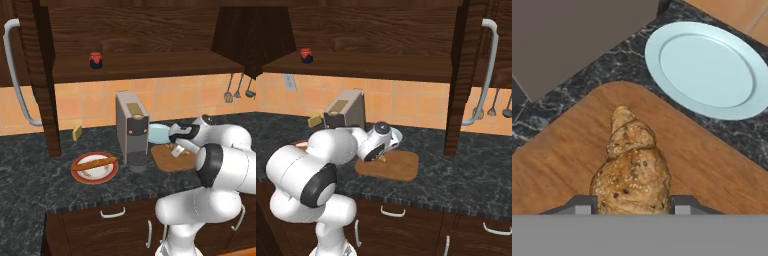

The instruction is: From the different types of pastries on the counter, select a croissant and place it on the cutting board. Then retrieve a jar of jam from the cabinet and place it alongside the croissant on the cutting board.

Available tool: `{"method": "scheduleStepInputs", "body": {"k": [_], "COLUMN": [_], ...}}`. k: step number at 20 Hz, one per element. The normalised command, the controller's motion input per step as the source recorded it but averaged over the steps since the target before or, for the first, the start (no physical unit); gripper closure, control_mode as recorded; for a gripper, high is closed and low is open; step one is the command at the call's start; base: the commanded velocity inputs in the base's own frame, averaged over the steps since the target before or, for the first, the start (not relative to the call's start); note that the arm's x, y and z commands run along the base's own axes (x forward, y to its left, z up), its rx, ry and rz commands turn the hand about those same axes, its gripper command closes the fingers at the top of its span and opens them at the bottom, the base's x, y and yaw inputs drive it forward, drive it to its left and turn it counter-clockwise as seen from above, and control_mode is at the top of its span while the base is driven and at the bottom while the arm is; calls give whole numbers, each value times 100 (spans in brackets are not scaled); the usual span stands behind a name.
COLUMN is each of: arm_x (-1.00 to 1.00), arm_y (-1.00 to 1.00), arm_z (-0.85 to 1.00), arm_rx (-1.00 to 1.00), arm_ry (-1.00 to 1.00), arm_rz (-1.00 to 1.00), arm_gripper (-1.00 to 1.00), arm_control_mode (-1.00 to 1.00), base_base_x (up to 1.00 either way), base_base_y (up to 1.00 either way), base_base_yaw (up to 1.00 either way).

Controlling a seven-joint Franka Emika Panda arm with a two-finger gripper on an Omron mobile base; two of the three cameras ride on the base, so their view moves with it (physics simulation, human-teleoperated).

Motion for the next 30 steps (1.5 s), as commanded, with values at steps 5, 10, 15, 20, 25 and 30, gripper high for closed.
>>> {"method": "scheduleStepInputs", "body": {"k": [5,10,15,20,25,30], "arm_x": [0,-3,-1,-14,-32,-49], "arm_y": [17,-5,0,-5,-17,-24], "arm_z": [-57,-4,33,95,99,99], "arm_rx": [-10,-1,0,0,8,10], "arm_ry": [0,-4,0,-1,-2,-7], "arm_rz": [0,0,0,-9,-8,0], "arm_gripper": [-100,-100,-100,-100,-100,-100], "arm_control_mode": [-100,-100,-100,-100,-100,-100], "base_base_x": [0,0,0,0,0,0], "base_base_y": [0,0,0,0,0,0], "base_base_yaw": [0,0,0,0,0,0]}}
